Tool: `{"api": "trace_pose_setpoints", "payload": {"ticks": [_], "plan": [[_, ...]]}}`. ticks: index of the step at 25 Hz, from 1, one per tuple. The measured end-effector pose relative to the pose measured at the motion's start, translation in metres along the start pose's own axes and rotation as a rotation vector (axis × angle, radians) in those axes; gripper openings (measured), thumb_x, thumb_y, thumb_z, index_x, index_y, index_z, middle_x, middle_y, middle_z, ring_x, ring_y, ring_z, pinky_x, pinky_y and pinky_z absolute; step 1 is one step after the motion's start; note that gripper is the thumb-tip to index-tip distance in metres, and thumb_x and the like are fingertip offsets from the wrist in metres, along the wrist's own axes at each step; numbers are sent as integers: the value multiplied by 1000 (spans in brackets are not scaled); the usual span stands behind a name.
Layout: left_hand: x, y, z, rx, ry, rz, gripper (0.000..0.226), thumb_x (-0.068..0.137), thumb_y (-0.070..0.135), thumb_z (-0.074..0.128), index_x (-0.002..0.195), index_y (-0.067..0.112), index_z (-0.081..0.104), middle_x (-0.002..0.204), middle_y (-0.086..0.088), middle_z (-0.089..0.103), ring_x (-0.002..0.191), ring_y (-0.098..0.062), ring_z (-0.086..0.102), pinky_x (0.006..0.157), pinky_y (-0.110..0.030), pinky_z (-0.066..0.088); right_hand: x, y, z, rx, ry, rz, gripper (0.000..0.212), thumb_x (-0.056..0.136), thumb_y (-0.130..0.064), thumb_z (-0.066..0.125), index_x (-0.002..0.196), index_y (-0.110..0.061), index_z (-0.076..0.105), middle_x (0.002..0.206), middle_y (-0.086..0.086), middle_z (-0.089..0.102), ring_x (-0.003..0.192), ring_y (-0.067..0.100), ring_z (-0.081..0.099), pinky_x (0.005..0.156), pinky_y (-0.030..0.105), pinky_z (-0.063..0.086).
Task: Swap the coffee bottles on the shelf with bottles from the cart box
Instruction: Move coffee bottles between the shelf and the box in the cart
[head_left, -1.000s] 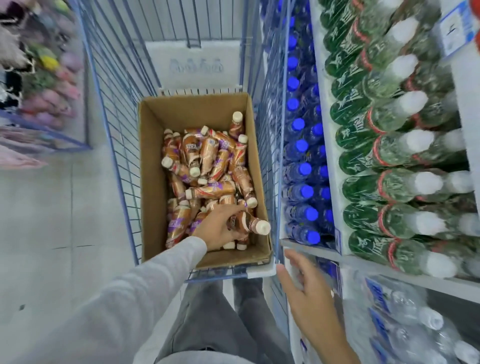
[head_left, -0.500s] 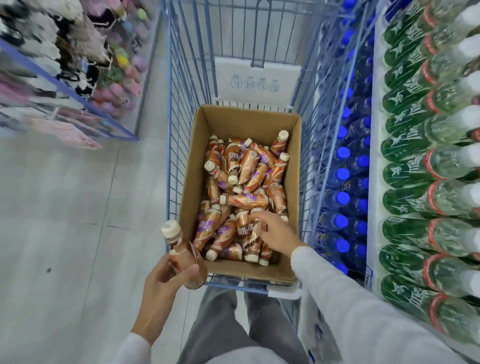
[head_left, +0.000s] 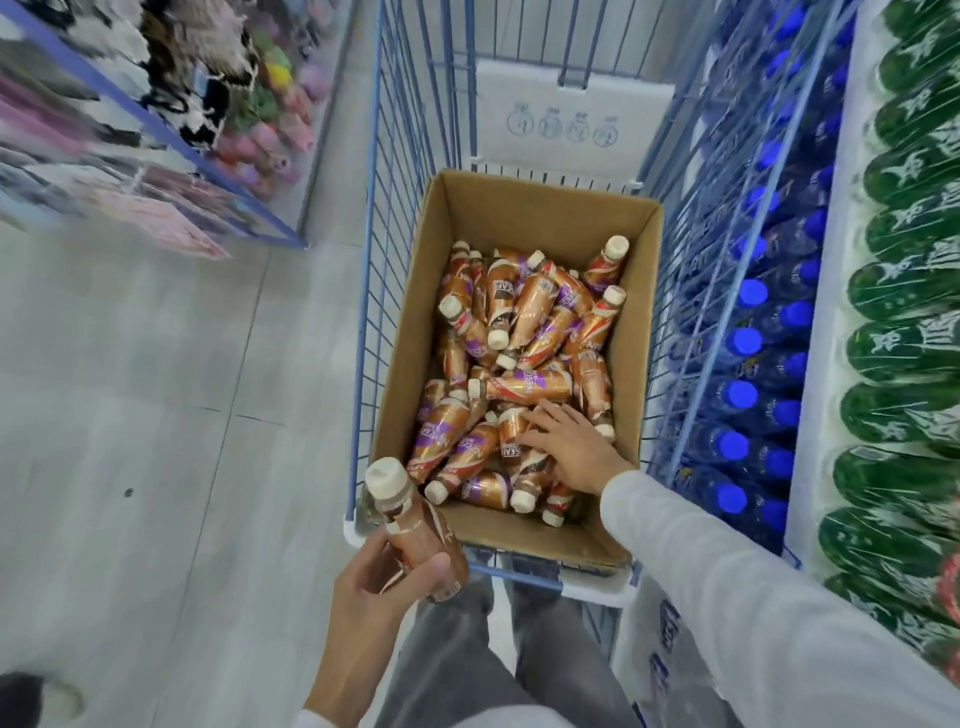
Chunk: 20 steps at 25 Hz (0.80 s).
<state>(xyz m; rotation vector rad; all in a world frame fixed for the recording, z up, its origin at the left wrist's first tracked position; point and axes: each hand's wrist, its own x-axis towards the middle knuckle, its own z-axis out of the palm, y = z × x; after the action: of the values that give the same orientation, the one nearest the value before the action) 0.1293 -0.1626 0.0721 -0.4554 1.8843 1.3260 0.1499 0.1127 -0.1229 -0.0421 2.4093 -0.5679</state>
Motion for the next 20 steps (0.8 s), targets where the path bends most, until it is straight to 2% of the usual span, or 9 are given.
{"api": "trace_pose_setpoints", "payload": {"ticks": [2, 4, 6, 8, 10, 12, 15, 18, 20], "plan": [[0, 8, 4, 3, -18, 21, 37, 75, 14, 84, 110, 17, 74, 103, 0, 78, 96, -12, 72, 82, -28, 53, -14, -7, -5, 310, 60, 86, 69, 87, -19, 70, 149, -33, 43, 161, 0, 32, 151, 24, 21, 125, 46, 16], [0, 24, 8, 21, -66, 60, 35, 78, 14, 81, 111, 20, 73, 105, 2, 77, 98, -12, 71, 84, -28, 52, -44, -28, -27, 787, 154, 200, 68, 80, -41, 80, 141, -43, 49, 151, -7, 45, 142, 15, 37, 119, 44, 31], [3, 39, 9, 35, -120, 102, 31, 81, 15, 79, 110, 22, 73, 102, 2, 77, 97, -14, 71, 82, -25, 51, -75, -55, -52, 1143, 272, 267, 66, 75, -44, 85, 132, -50, 52, 140, -17, 51, 130, 1, 46, 109, 23, 39], [4, 64, 13, 64, -191, 167, 29, 82, 17, 78, 109, 26, 72, 100, 4, 77, 95, -13, 71, 78, -21, 51, -113, -84, -82, 1314, 423, 350, 72, 74, -44, 86, 136, -43, 50, 137, -22, 52, 124, -7, 48, 96, 9, 38], [4, 91, 20, 74, -280, 218, 35, 79, 25, 81, 112, 29, 71, 102, 8, 77, 94, -8, 71, 79, -23, 53, -151, -107, -106, 1439, 575, 400, 81, 71, -53, 84, 142, -35, 50, 138, -22, 54, 126, -2, 51, 104, 18, 38], [4, 116, 31, 93, -380, 264, 53, 70, 37, 87, 120, 29, 69, 110, 5, 76, 102, -13, 71, 90, -36, 55, -182, -124, -122, 1581, 736, 350, 70, 76, -52, 82, 137, -30, 56, 132, -14, 65, 123, 7, 59, 109, 34, 42], [-6, 151, 59, 123, -558, 308, 73, 67, 40, 89, 134, 27, 62, 119, 3, 74, 110, -16, 69, 103, -45, 51, -224, -141, -135, 1809, 1043, 354, 61, 71, -47, 84, 122, -20, 64, 107, 2, 74, 98, 19, 70, 91, 36, 51], [-30, 171, 98, 161, -740, 353, 56, 63, 28, 89, 116, 28, 70, 110, 2, 77, 102, -16, 70, 103, -44, 49, -268, -154, -138, 2064, 1344, 348, 65, 56, -44, 90, 111, -18, 68, 92, 6, 70, 76, 18, 67, 68, 31, 54], [-58, 172, 128, 204, -878, 387, 48, 59, 33, 89, 104, 29, 77, 104, 1, 78, 95, -17, 71, 96, -42, 53, -305, -162, -131, 2145, 1543, 369, 69, 48, -38, 88, 111, -18, 68, 96, 4, 71, 85, 21, 67, 72, 35, 54]]}}
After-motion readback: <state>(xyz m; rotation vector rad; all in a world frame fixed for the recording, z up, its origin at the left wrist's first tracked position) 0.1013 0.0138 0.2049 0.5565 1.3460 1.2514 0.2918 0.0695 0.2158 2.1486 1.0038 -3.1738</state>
